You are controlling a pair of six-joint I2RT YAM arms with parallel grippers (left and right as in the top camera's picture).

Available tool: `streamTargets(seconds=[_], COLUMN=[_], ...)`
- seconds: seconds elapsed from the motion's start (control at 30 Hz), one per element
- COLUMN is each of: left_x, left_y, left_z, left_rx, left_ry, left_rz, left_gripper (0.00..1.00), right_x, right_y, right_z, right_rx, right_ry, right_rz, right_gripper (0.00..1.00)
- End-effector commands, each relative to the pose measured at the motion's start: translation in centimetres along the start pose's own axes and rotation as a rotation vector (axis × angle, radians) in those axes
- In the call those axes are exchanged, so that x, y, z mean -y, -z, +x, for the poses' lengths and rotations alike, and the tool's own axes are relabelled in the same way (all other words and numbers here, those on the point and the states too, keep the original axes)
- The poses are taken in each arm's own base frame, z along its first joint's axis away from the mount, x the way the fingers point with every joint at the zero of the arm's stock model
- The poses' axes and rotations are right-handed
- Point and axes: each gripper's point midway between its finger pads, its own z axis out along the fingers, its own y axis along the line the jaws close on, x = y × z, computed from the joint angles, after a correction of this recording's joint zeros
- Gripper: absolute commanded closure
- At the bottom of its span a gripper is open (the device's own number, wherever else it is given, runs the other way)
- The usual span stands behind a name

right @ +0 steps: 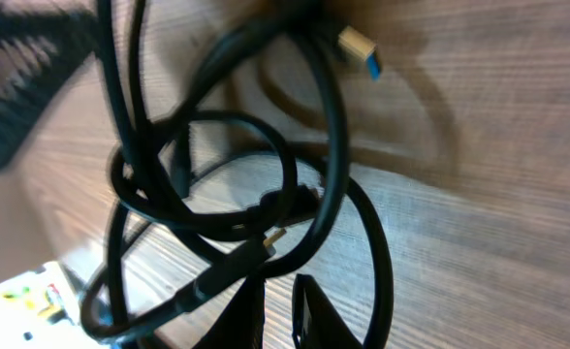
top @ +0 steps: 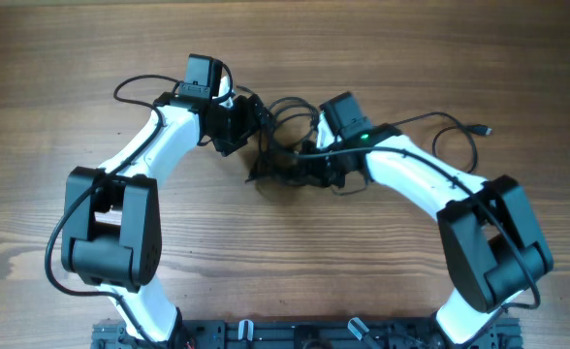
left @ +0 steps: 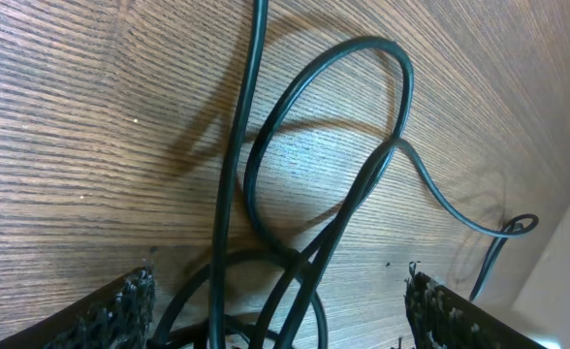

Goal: Untangle cables

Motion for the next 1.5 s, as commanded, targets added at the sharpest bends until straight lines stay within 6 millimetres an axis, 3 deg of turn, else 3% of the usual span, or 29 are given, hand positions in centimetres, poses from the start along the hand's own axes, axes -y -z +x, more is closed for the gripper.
streamTargets(seconds=[0.0, 0.17, 0.23, 0.3, 0.4, 0.63, 0.77, 0.83, 0.97, 1.1, 1.3, 1.47], left_x=[0.0, -0.9, -1.4, -2.0, -2.8, -3.3, -3.3, -3.3, -3.3, -3.3, -3.3, -3.3], left_y=[0.0, 0.4, 0.8, 1.1, 1.5, 1.8, 1.8, 1.8, 1.8, 1.8, 1.8, 1.8], left_z=[-0.6, -1.1, -1.5, -1.8, -2.1, -2.5, -2.5, -2.5, -2.5, -2.5, -2.5, -2.5], left_rx=[0.013, 0.018, 0.022, 0.026, 0.027, 0.035, 0.035, 0.035, 0.035, 0.035, 0.035, 0.035], left_ry=[0.01, 0.037, 0.055, 0.073, 0.098, 0.113, 0.113, 0.113, 0.113, 0.113, 0.113, 0.113], left_rz=[-0.007, -0.016, -0.021, -0.026, -0.035, -0.036, -0.036, -0.036, -0.036, -0.036, -0.036, -0.037], left_gripper=[0.17, 0.18, 0.18, 0.19, 0.19, 0.19, 0.21, 0.22, 0.22, 0.22, 0.22, 0.22], right_x=[1.3, 1.5, 1.8, 2.1, 0.8, -3.0, -4.4, -4.5, -4.7, -3.0, -1.6, 0.0], right_y=[-1.1, -1.5, -1.5, -1.3, -0.3, 4.0, 5.8, 6.0, 5.0, 2.3, -2.0, -4.2], right_z=[1.0, 2.9, 3.3, 3.8, 4.1, 2.5, 0.3, -1.1, -2.4, -2.2, 1.8, 4.9], right_rx=[0.002, -0.05, -0.066, -0.089, -0.132, -0.041, 0.104, 0.17, 0.219, 0.183, -0.016, -0.115], right_ry=[0.004, 0.0, -0.005, 0.006, 0.062, 0.124, 0.144, 0.087, 0.037, -0.033, -0.064, -0.072], right_rz=[0.103, 0.138, 0.152, 0.162, 0.074, -0.024, -0.03, -0.022, -0.032, 0.027, 0.064, 0.154], right_gripper=[0.88, 0.88, 0.95, 0.96, 0.96, 0.95, 0.95, 0.85, 0.83, 0.83, 0.85, 0.9])
